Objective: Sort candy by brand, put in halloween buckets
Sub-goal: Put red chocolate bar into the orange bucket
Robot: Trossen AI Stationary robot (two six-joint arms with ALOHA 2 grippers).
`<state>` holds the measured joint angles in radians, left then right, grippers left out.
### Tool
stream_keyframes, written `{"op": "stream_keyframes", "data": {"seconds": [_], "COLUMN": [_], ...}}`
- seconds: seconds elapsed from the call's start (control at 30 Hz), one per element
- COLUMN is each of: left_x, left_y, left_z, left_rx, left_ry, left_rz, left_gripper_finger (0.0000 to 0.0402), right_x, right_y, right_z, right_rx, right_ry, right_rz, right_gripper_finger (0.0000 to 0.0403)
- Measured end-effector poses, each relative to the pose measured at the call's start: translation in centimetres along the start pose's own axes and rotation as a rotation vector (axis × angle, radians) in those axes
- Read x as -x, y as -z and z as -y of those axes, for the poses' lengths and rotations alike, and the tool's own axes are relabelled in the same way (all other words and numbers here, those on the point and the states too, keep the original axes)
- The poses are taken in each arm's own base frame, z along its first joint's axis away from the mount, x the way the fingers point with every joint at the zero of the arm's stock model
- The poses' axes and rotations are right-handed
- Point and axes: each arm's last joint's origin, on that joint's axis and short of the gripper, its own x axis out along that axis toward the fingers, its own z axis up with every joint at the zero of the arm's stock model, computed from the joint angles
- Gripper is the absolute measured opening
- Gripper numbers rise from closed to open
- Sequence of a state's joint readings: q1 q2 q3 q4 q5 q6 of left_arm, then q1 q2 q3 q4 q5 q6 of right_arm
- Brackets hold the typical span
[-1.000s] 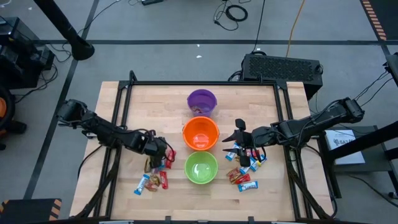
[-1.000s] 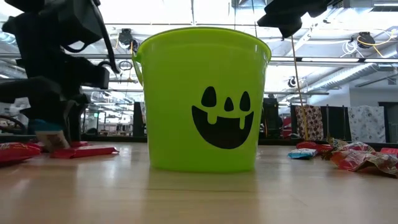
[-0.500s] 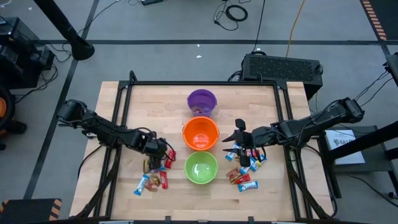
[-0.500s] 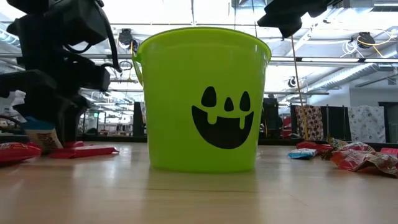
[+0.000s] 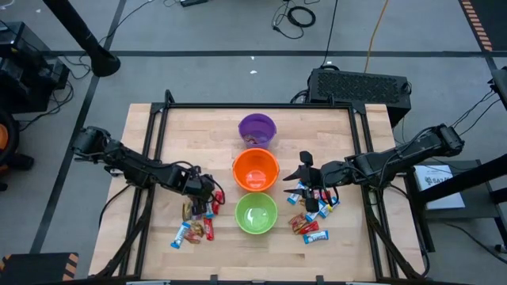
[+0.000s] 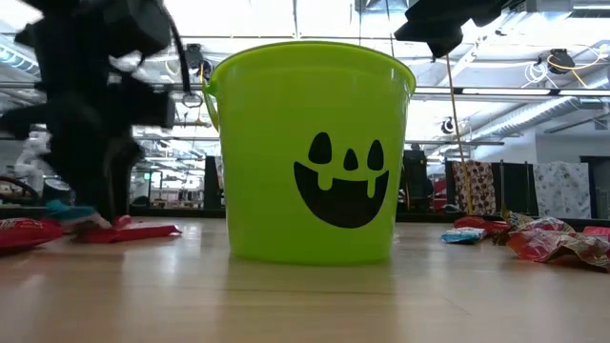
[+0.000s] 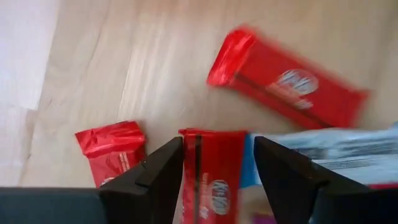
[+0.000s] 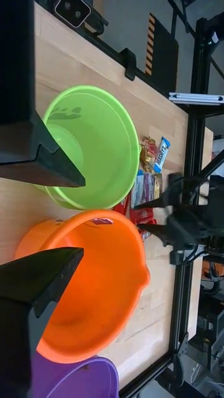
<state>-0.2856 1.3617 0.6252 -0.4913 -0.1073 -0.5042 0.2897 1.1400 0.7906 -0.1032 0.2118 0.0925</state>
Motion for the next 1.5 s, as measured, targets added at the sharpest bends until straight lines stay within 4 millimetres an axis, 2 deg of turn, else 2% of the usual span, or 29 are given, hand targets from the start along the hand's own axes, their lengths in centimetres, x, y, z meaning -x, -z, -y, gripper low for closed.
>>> {"op": "stream_keyframes", "data": {"seconds": [0.1, 0.23, 0.33, 0.47, 0.63, 0.87, 1.5], "left_x": [2.0, 3.0, 2.6, 2.3, 2.2, 0.9, -0.3], "left_y": [-0.4, 1.2, 2.6, 3.1, 3.1, 4.9, 5.6], "left_z": [0.9, 0.9, 0.6, 0.6, 1.2, 1.0, 0.4], "left_rx": [0.031, 0.002, -0.028, -0.05, -0.066, -0.066, -0.103], "left_ry": [0.026, -0.051, -0.117, -0.176, -0.14, -0.115, -0.081], "left_rz": [0.018, -0.022, -0.077, -0.045, -0.019, -0.045, -0.025], "left_gripper_finger": [0.0202, 0.0202, 0.0202, 0.0202, 0.0203, 0.0203, 0.0202], "right_x": [0.0, 0.0, 0.0, 0.0, 0.0, 0.0, 0.0], "right_y": [0.1, 0.2, 0.3, 0.4, 0.4, 0.4, 0.4], "right_z": [0.0, 0.0, 0.0, 0.0, 0.0, 0.0, 0.0], "right_rx": [0.001, 0.004, 0.005, -0.007, -0.01, -0.01, -0.011], "right_ry": [0.0, 0.001, 0.002, 0.003, 0.003, 0.002, 0.0], "right_rz": [-0.007, -0.019, -0.031, -0.039, -0.039, -0.039, -0.039], "right_gripper_finger": [0.016, 0.016, 0.016, 0.016, 0.016, 0.016, 0.016]}}
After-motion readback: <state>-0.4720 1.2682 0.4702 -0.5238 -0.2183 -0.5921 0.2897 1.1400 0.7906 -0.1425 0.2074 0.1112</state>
